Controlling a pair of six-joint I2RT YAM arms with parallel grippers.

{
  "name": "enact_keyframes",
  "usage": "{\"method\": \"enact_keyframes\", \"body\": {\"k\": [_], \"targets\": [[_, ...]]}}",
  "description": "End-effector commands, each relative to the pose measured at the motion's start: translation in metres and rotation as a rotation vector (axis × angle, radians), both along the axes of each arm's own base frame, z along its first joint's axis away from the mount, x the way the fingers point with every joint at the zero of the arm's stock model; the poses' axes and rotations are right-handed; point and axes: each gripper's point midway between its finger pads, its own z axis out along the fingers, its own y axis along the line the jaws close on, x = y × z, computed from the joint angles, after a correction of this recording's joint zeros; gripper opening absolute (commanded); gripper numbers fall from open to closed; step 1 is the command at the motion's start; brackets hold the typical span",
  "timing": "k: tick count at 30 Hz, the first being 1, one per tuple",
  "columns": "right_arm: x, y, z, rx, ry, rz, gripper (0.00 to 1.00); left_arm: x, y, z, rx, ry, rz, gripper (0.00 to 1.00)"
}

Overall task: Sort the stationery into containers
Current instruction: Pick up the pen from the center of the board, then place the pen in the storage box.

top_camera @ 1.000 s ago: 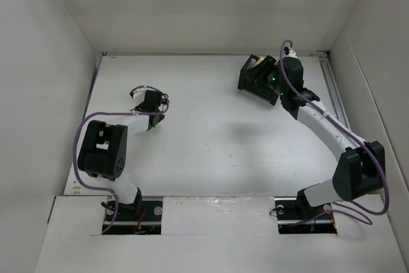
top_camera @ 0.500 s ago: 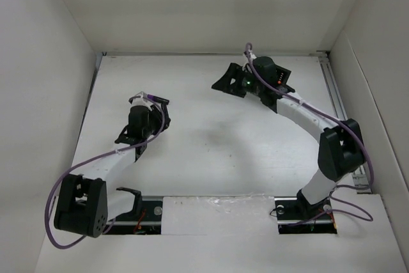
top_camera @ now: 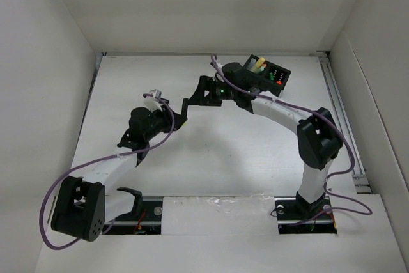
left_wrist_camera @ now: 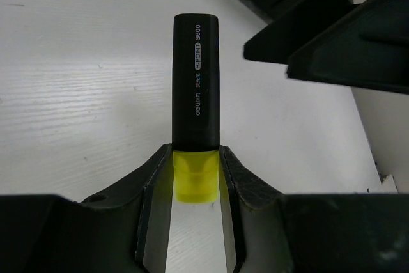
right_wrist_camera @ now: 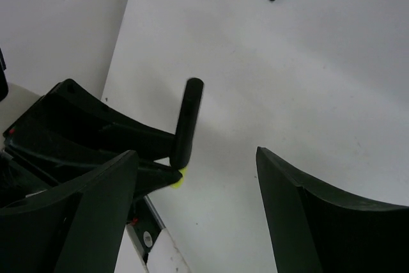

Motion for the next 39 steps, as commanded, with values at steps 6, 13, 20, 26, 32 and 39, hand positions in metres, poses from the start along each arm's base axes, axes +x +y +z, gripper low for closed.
{"method": "enact_keyframes", "body": {"k": [6, 13, 20, 26, 32, 39], "targets": [[-0.002, 0.03, 0.016, 0.001, -0.075, 0.042, 0.77, -0.004, -0.018, 0.017, -0.005, -0.094, -0.086, 0.0], [0.007, 0.035, 0.006, -0.023, -0.072, 0.001, 0.55, -0.005, -0.021, 0.022, -0.014, -0.104, -0.107, 0.0], [0.014, 0.037, -0.002, -0.032, -0.062, -0.021, 0.26, -0.006, -0.021, 0.025, -0.017, -0.113, -0.107, 0.04], [0.014, 0.035, 0.005, -0.019, -0.063, -0.04, 0.04, -0.003, -0.019, 0.019, -0.008, -0.096, -0.094, 0.46], [0.038, 0.009, 0.019, -0.03, -0.096, -0.189, 0.0, -0.002, -0.014, 0.038, -0.031, -0.142, -0.053, 0.55], [0.097, -0.096, 0.05, -0.031, -0.133, -0.556, 0.0, 0.002, 0.001, 0.054, -0.044, -0.167, 0.056, 0.58]]}}
